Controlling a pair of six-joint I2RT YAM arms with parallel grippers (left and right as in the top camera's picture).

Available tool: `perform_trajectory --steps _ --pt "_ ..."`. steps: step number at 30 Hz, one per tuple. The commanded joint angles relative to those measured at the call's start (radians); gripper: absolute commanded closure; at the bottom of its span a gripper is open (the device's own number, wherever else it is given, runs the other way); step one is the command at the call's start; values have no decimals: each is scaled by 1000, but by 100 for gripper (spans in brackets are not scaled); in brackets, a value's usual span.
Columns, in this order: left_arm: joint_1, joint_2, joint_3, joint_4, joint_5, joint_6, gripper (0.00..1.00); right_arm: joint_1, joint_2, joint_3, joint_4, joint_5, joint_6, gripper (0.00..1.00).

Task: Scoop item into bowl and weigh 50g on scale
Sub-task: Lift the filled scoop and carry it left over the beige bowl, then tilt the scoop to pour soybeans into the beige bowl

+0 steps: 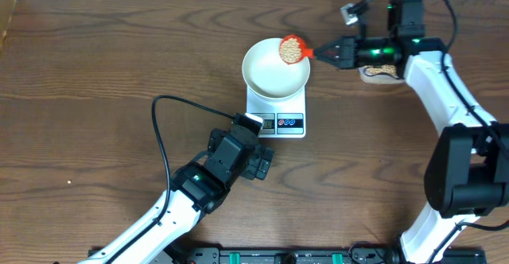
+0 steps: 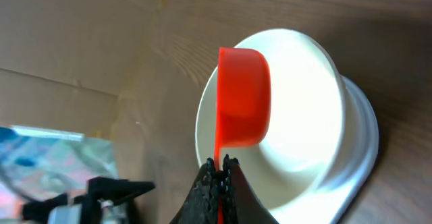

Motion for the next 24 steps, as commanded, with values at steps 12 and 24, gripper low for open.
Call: perform_trajectory --steps 12,24 --pt "-2 -6 -7 0 -2 5 2 216 -1 12 43 480 -158 98" --pt "-2 -6 -7 0 -2 6 2 325 -83 12 9 846 -337 99"
